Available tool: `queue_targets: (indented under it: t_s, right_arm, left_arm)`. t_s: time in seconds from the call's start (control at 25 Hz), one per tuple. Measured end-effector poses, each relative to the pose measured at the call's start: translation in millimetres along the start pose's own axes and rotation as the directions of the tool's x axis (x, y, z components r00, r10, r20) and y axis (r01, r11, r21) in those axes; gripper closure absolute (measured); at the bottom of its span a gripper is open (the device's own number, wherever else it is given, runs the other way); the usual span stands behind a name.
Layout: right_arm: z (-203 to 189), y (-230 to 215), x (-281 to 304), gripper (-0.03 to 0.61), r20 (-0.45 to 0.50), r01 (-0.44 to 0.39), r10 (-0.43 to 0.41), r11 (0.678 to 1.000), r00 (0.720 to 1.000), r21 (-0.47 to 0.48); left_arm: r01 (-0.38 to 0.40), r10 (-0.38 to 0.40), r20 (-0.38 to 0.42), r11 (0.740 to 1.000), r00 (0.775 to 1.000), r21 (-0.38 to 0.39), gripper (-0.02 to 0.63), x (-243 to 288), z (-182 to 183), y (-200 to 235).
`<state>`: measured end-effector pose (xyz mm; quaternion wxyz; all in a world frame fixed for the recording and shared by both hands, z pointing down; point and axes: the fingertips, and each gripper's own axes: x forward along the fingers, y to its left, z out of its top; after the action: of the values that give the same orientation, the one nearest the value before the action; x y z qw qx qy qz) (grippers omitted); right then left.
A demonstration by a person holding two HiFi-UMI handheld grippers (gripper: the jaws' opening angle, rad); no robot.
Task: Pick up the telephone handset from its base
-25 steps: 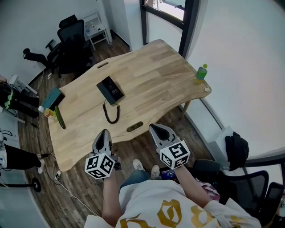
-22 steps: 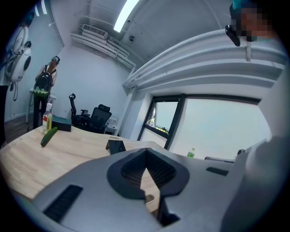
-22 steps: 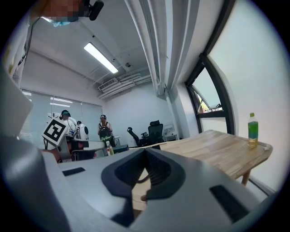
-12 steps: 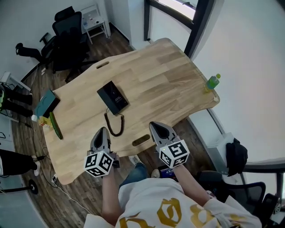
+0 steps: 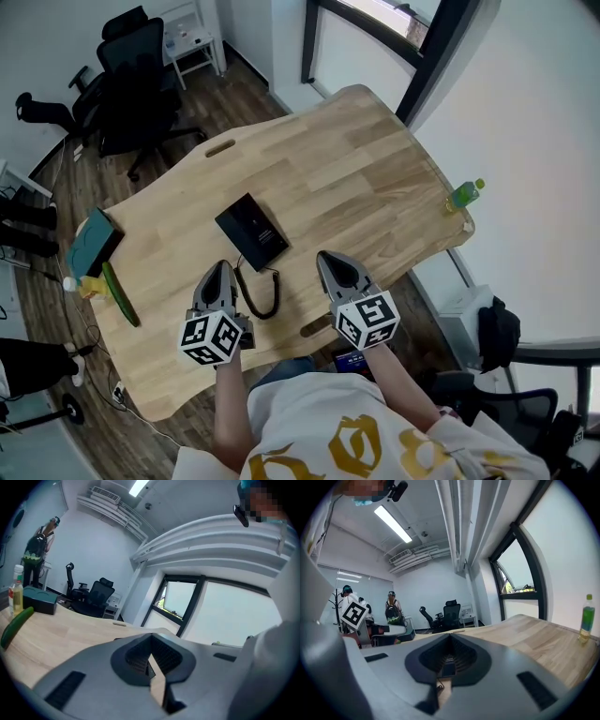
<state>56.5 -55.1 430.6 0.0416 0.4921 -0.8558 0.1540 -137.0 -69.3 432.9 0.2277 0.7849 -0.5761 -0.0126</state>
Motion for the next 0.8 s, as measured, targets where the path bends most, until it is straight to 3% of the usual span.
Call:
queue_targets:
  t_s: [0.32, 0.56, 0.8]
  right_arm:
    - [10.2, 9.0, 27.7, 0.574, 0.015, 0.004, -0.005, 0.999, 1.000, 0.034]
    - [4.3, 17.2, 41.6, 0.574, -0.039, -0.019, 0.018, 1.000, 0.999, -0.011]
    - [1.7, 19.3, 56.9, 0.574, -0.051, -0.063, 0.062, 0.998, 0.997, -0.010]
  left_arm:
    - [0.025, -0.025, 0.013, 1.000, 1.000, -0.003, 0.609, 19.8, 12.3, 17.5]
    - [-0.011, 0.011, 0.001, 1.000, 1.000, 0.028, 0.609, 22.4, 15.6, 25.2]
    - [-0.027, 0.027, 0.012, 1.000, 1.000, 0.004, 0.609, 29.5, 18.5, 32.3]
